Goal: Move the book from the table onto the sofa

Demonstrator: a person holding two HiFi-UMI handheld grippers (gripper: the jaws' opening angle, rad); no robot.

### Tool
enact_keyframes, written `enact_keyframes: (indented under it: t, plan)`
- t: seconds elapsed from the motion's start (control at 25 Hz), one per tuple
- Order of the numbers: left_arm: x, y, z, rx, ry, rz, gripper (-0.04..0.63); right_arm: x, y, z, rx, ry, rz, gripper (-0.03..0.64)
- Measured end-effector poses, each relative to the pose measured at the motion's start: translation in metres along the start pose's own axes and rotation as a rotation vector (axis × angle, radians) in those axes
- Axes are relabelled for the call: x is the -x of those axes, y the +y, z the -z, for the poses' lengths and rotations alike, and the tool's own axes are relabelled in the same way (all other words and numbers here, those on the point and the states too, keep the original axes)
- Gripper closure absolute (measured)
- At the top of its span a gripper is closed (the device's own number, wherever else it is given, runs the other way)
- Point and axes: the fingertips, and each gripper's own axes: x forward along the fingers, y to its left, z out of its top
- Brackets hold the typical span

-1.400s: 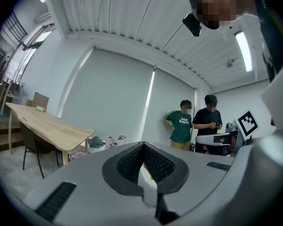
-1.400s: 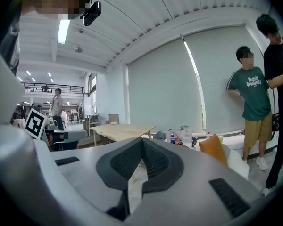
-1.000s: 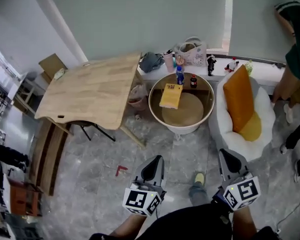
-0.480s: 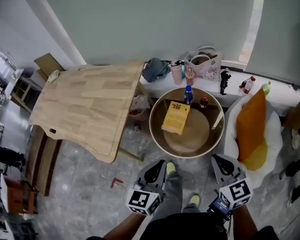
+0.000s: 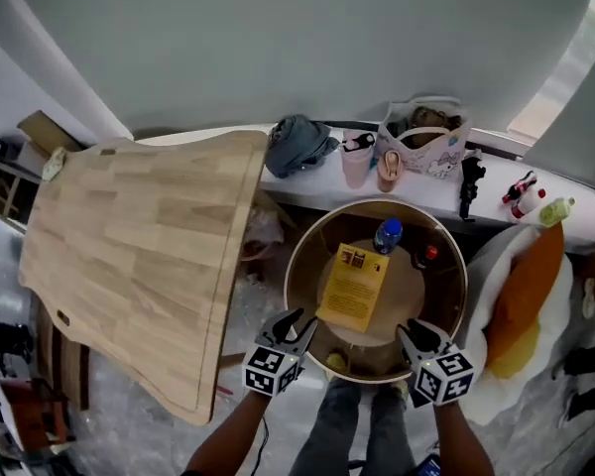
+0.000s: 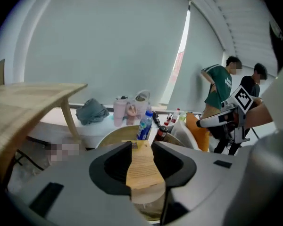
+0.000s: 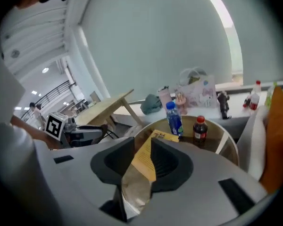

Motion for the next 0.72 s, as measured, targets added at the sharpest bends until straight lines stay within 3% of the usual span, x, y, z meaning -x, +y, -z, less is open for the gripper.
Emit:
enact_keyframes:
  t: [0.12,0.2,0.32,0.4,0.52,0.64,0.72]
  plan:
    - [-0.081,0.050,0.062,0.033,0.122,-0.006,0.473,-0.085,-0.049,0.054,-0.184,0.066,0.020,0.552]
    - [-0.135,0.080,0.101,0.073,0.173,-0.017,0.544,-0.141,-0.074,0.092,-0.259,0.119,0.021,0.550]
    - [-0.186,0.096,0.141,0.167,0.215,0.020,0.546,-0.198,-0.095,0.134,-0.396,0.144,0.009,0.503]
    - [-0.197,0.096,0.155,0.198,0.247,0.048,0.570,-0.216,-0.099,0.143,-0.456,0.121,-0.011,0.479]
    - [-0.196,0.092,0.161,0.251,0.269,0.112,0.587,-0.223,-0.102,0.137,-0.434,0.103,0.011,0.495]
    - [-0.160,0.077,0.153,0.375,0.222,0.138,0.589,-0.202,-0.085,0.119,-0.416,0.079,0.026,0.505]
    - [-0.135,0.056,0.129,0.407,0.171,0.158,0.590,-0.169,-0.073,0.095,-0.402,0.041,0.027,0.515]
